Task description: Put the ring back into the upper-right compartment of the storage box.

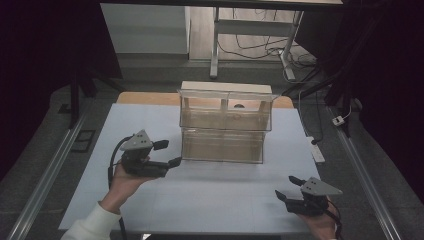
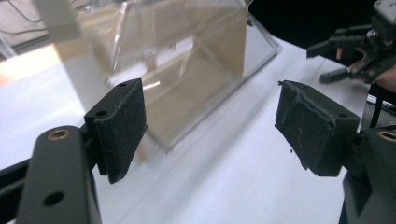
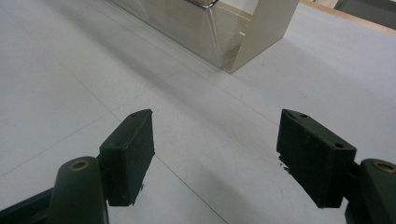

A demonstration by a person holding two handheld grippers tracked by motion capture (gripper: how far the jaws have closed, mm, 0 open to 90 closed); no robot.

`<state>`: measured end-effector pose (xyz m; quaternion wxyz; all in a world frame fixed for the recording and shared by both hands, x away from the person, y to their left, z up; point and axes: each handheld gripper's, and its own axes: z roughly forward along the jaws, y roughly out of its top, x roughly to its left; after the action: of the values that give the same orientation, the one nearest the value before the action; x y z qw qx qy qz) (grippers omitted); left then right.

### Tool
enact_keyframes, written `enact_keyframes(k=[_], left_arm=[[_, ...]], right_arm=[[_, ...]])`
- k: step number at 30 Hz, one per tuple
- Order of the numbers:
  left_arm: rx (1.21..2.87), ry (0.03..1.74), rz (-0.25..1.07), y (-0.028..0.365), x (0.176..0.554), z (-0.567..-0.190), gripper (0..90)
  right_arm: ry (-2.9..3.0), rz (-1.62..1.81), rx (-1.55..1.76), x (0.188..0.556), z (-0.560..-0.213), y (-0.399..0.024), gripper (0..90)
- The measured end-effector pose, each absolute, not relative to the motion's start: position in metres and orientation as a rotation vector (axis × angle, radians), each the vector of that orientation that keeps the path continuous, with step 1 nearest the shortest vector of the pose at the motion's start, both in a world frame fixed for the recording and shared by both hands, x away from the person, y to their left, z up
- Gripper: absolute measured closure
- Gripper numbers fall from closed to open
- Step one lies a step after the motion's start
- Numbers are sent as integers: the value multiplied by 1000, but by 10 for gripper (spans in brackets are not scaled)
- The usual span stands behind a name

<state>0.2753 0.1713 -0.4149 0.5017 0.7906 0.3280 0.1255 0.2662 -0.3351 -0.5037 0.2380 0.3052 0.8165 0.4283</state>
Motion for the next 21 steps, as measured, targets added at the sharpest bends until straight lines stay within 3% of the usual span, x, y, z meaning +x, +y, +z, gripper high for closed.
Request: enact_keyframes(k=[21], left_arm=[[1967,942,329,233,234,-488,241]], right_arm=[[2237,1192,826,267,-504,-334,271]])
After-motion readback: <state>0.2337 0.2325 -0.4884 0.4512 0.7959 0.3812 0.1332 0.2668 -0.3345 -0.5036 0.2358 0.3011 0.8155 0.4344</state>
